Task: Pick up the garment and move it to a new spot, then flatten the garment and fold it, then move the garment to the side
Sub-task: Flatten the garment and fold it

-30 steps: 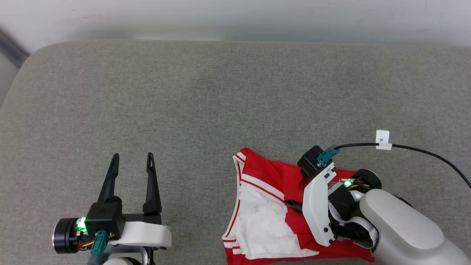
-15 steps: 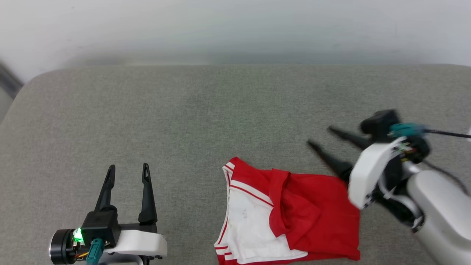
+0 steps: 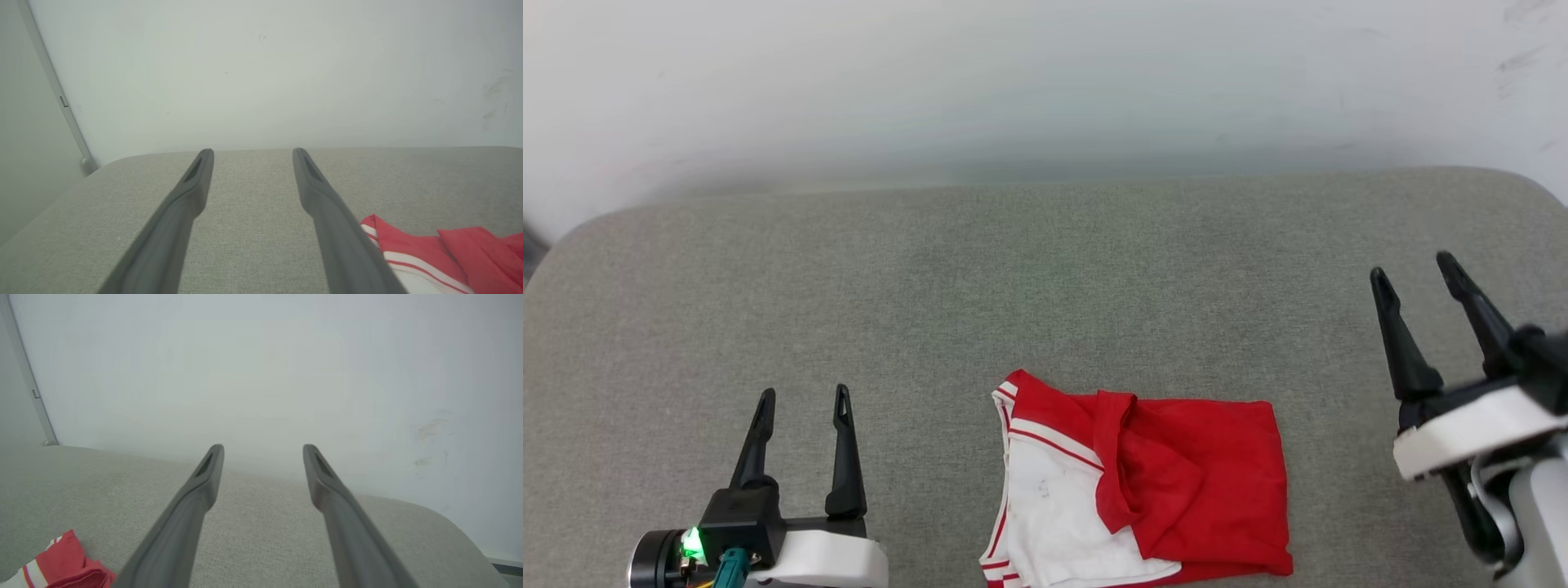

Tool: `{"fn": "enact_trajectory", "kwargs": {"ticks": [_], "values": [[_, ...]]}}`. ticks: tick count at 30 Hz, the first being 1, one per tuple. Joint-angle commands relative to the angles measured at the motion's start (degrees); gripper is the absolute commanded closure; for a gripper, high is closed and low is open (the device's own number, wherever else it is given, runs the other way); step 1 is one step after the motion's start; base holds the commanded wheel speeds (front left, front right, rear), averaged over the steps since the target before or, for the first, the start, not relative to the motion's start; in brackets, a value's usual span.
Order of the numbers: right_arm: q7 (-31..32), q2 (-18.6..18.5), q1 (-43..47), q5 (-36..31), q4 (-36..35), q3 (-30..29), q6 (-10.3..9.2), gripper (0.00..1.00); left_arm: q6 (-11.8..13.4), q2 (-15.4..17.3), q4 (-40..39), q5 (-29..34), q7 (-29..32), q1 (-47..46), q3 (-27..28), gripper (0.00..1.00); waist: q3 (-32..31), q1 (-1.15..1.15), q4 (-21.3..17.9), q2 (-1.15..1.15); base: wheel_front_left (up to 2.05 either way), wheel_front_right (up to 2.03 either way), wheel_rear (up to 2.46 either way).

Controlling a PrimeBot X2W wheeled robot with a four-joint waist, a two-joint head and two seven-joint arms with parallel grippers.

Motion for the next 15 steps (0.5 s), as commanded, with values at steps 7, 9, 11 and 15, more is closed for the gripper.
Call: {"fn": "enact_trajectory", "kwargs": {"ticks": [7,9,11,15], "values": [[-1.2,7.7,10.8,-3.8,-6.8,-7.8,-0.02,0.0,-0.4,-0.1,-0.1,-0.3,-0.1,1.2,0.1,0.0,-0.8,0.0,0.0,0.0,0.0,0.0,0.0],[-1.2,9.4,13.5,-4.5,-8.9,-9.0,-0.02,0.0,-0.4,-0.1,-0.1,-0.3,-0.1,1.4,0.0,0.0,-1.0,0.0,0.1,0.0,0.0,0.0,0.0],[-1.2,10.6,15.9,-5.2,-10.1,-9.3,-0.02,0.0,-0.5,-0.1,-0.2,-0.3,-0.1,1.6,0.0,0.0,-1.1,0.0,0.2,0.0,0.0,0.0,0.0],[-1.2,12.6,19.4,-6.4,-11.4,-9.1,-0.02,0.0,-0.5,-0.1,-0.2,-0.4,-0.1,2.1,-0.3,0.0,-1.2,0.0,0.5,0.0,0.0,0.0,0.0]]}}
